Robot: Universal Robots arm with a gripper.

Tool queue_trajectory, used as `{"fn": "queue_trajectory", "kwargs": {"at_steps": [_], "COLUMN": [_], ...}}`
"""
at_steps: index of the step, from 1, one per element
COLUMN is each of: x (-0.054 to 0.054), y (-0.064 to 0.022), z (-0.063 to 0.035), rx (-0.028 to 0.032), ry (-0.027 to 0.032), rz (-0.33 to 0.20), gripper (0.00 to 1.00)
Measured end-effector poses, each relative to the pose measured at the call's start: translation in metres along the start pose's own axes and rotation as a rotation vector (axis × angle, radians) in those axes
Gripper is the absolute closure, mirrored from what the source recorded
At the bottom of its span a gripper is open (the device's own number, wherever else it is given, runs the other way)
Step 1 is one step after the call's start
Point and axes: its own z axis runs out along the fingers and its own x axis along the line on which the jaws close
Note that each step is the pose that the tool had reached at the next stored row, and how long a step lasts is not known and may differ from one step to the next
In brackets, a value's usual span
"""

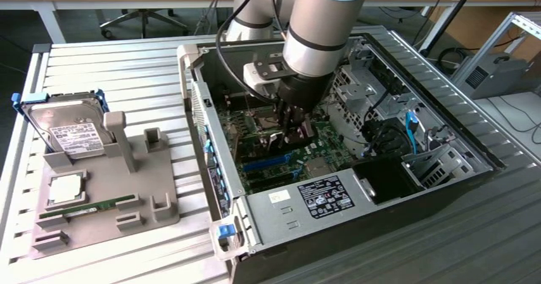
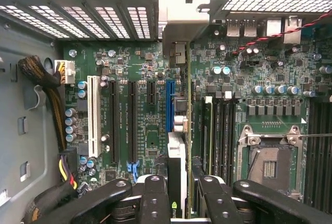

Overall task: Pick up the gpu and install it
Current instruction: 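Insert the gpu into the slot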

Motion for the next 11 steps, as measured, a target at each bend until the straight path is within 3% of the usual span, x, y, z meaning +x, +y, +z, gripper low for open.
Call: {"fn": "queue_trajectory", "kwargs": {"at_steps": [11], "x": [0.0044], "y": [0.0038], "z": [-0.0001], "rx": [0.0000], "ry": [0.0001], "rz": [0.000], "gripper": [0.73]}}
